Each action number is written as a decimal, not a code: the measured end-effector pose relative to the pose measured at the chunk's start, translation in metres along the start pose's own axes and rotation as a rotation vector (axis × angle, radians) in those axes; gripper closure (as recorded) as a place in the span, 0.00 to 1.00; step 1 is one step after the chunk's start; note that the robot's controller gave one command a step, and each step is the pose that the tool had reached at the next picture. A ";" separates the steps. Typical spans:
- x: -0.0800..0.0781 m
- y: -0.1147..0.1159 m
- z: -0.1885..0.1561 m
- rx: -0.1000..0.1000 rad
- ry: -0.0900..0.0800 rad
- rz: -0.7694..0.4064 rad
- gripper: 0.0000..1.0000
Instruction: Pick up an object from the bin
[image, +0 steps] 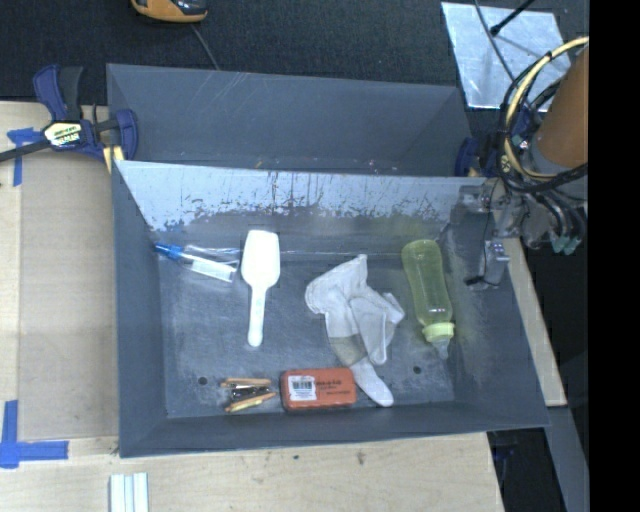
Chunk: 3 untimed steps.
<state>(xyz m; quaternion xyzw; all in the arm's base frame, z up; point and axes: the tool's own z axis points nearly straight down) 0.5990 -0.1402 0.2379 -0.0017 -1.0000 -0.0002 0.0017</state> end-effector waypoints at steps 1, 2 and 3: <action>-0.001 0.001 -0.005 0.001 -0.008 -0.003 0.00; 0.005 0.029 0.054 0.002 -0.010 -0.110 0.00; 0.006 0.068 0.076 0.001 -0.005 -0.493 0.00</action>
Offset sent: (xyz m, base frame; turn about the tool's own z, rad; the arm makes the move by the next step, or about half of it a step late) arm -0.0171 0.0834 -0.1679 -0.3152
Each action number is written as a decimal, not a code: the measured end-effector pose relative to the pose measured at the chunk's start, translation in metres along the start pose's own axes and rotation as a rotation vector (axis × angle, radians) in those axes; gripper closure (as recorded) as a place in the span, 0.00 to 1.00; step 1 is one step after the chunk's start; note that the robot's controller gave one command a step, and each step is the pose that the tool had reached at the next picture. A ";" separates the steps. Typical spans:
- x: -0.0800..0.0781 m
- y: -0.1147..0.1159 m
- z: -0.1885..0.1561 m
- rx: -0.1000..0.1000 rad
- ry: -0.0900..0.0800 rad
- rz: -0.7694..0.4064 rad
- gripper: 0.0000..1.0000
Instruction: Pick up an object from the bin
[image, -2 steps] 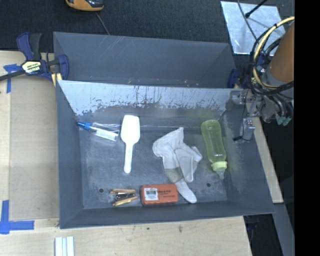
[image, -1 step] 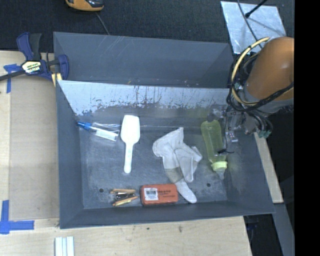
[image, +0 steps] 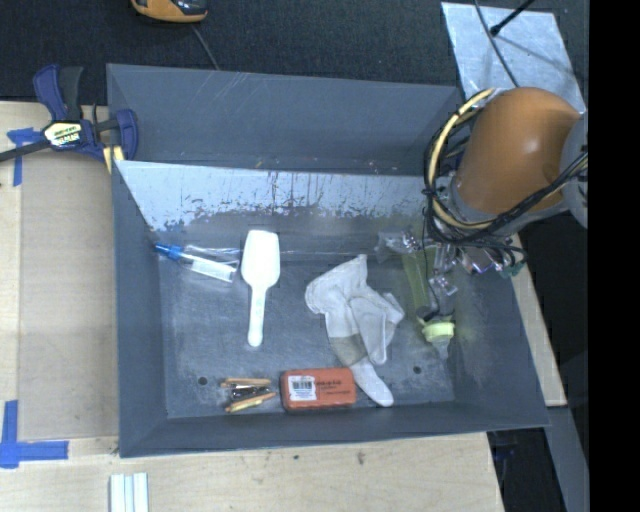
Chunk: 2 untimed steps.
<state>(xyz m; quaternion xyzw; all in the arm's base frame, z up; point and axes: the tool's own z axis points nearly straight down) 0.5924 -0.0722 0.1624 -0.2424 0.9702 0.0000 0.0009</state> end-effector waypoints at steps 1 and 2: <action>-0.001 0.001 0.023 0.000 0.000 -0.208 0.00; -0.001 0.009 0.095 -0.001 -0.001 -0.444 0.00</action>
Offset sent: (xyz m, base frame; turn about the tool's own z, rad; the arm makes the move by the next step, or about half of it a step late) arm -0.0031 0.0087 -0.0924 -0.4439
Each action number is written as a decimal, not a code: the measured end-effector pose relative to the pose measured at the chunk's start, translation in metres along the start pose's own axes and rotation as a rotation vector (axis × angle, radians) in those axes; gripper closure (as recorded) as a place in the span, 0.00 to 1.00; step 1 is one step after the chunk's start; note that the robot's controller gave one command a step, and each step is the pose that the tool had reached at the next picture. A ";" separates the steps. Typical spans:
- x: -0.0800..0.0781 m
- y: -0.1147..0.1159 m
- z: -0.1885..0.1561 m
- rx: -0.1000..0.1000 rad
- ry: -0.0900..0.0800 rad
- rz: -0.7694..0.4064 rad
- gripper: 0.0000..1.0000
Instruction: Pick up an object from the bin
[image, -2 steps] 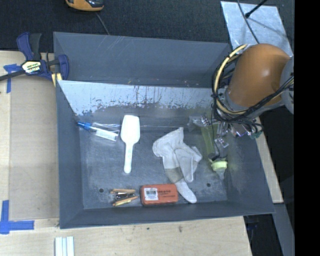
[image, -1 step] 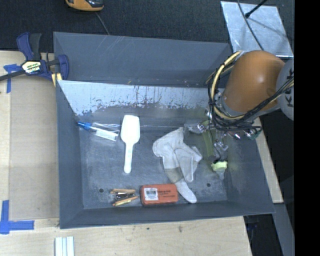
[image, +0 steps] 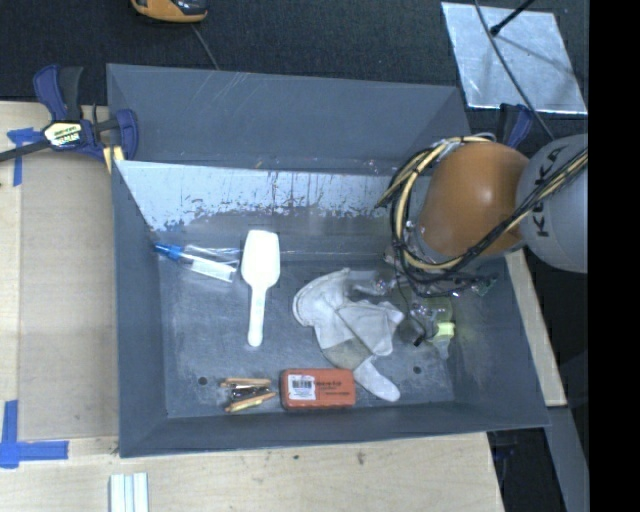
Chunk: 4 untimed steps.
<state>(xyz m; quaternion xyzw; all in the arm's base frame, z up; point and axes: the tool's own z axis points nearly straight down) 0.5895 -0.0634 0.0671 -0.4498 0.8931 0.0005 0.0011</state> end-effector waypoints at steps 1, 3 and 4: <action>-0.005 -0.002 -0.006 0.008 -0.005 -0.304 1.00; -0.005 -0.001 -0.009 0.005 -0.003 -0.304 1.00; -0.004 0.000 -0.023 0.001 0.000 -0.303 1.00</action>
Offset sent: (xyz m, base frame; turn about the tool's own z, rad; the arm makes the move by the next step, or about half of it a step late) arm 0.0000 0.0000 0.0000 0.0000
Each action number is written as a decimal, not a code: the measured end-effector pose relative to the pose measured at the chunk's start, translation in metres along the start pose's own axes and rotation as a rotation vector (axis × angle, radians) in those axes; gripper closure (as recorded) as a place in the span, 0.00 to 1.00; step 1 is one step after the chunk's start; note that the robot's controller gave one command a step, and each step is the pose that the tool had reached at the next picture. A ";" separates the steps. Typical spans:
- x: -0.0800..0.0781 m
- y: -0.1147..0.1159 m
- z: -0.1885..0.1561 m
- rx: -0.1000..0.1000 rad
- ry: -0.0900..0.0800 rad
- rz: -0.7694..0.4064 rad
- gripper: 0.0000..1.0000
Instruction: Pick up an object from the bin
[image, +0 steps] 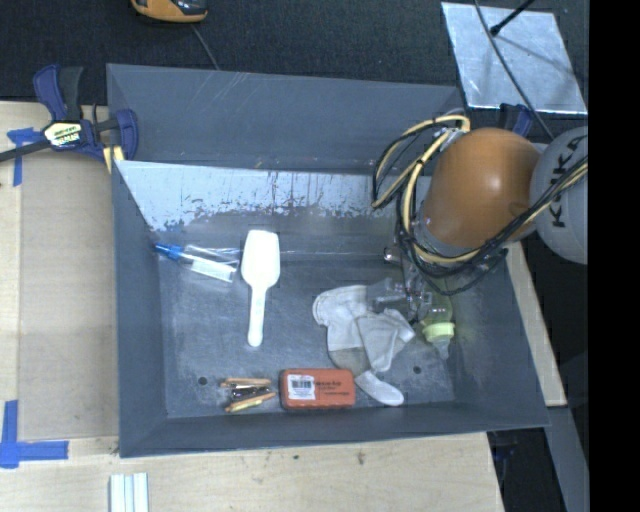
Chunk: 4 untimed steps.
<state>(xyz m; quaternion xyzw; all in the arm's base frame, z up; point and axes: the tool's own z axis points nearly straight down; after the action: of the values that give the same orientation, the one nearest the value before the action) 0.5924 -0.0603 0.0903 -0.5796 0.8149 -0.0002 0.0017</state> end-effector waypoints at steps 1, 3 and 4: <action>0.000 -0.001 -0.011 0.003 0.000 0.000 1.00; 0.000 0.001 -0.034 -0.006 0.001 0.000 1.00; -0.001 0.000 -0.054 -0.005 0.001 0.001 1.00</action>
Offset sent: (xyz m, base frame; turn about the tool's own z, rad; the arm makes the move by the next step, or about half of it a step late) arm 0.0000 0.0001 0.0701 0.0000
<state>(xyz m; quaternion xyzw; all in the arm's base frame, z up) 0.5920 -0.0596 0.1445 -0.5793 0.8151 0.0015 -0.0003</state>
